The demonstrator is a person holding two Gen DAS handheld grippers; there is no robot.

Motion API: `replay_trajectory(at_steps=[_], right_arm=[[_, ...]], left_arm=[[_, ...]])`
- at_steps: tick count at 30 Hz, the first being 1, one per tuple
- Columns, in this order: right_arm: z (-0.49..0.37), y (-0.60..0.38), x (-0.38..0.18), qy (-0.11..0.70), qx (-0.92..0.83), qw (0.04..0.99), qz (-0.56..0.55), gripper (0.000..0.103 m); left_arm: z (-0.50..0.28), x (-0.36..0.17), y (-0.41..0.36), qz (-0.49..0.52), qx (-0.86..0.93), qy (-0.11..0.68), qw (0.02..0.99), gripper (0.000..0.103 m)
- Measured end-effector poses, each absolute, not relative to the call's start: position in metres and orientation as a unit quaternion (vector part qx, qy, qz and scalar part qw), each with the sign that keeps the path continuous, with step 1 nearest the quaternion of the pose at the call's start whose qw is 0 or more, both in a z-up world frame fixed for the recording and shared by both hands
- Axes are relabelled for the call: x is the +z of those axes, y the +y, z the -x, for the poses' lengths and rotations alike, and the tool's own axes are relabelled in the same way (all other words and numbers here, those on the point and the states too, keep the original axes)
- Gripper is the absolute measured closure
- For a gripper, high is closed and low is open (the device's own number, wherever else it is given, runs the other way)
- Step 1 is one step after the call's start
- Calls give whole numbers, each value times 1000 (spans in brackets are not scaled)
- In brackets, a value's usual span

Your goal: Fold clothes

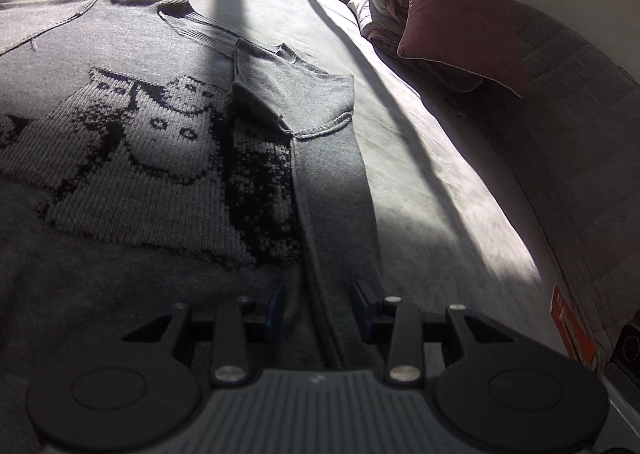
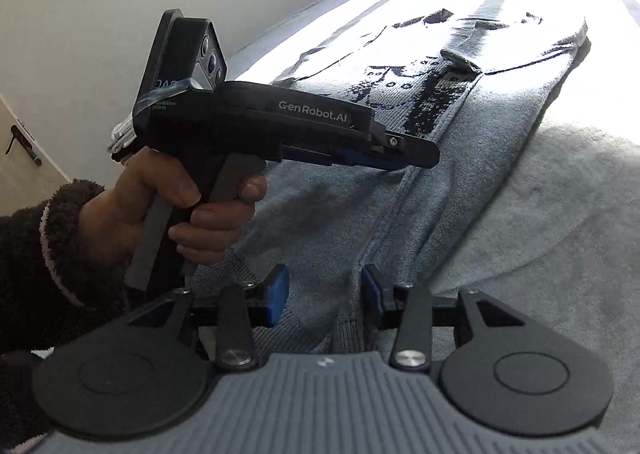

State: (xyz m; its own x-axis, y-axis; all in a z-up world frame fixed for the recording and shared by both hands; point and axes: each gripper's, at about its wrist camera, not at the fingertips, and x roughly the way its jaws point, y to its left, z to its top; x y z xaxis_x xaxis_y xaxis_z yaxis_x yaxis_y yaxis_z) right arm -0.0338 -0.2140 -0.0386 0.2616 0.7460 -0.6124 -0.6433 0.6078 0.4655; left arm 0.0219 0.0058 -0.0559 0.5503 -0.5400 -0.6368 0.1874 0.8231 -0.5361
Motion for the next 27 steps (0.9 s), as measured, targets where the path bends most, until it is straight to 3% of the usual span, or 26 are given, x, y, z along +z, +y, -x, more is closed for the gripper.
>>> replay_trajectory(at_steps=[5, 7, 9, 11, 12, 14, 27], right_arm=[[52, -229, -34, 414, 434, 797, -70, 58], [58, -235, -34, 415, 427, 800, -71, 58], [64, -238, -37, 420, 422, 800, -70, 58], [70, -241, -40, 429, 420, 797, -63, 59], [73, -241, -42, 434, 418, 796, -58, 61], [77, -244, -43, 436, 417, 795, -60, 91], [81, -250, -20, 400, 448, 790, -127, 93]], left_arm=[[12, -57, 13, 213, -228, 420, 852, 71], [23, -57, 14, 205, -238, 418, 852, 77], [35, -59, 14, 191, -252, 419, 851, 94], [46, -62, 9, 175, -265, 419, 851, 99], [51, -64, 6, 166, -272, 418, 851, 100], [60, -66, 1, 158, -283, 410, 853, 101], [86, -81, -18, 178, -340, 415, 825, 103]])
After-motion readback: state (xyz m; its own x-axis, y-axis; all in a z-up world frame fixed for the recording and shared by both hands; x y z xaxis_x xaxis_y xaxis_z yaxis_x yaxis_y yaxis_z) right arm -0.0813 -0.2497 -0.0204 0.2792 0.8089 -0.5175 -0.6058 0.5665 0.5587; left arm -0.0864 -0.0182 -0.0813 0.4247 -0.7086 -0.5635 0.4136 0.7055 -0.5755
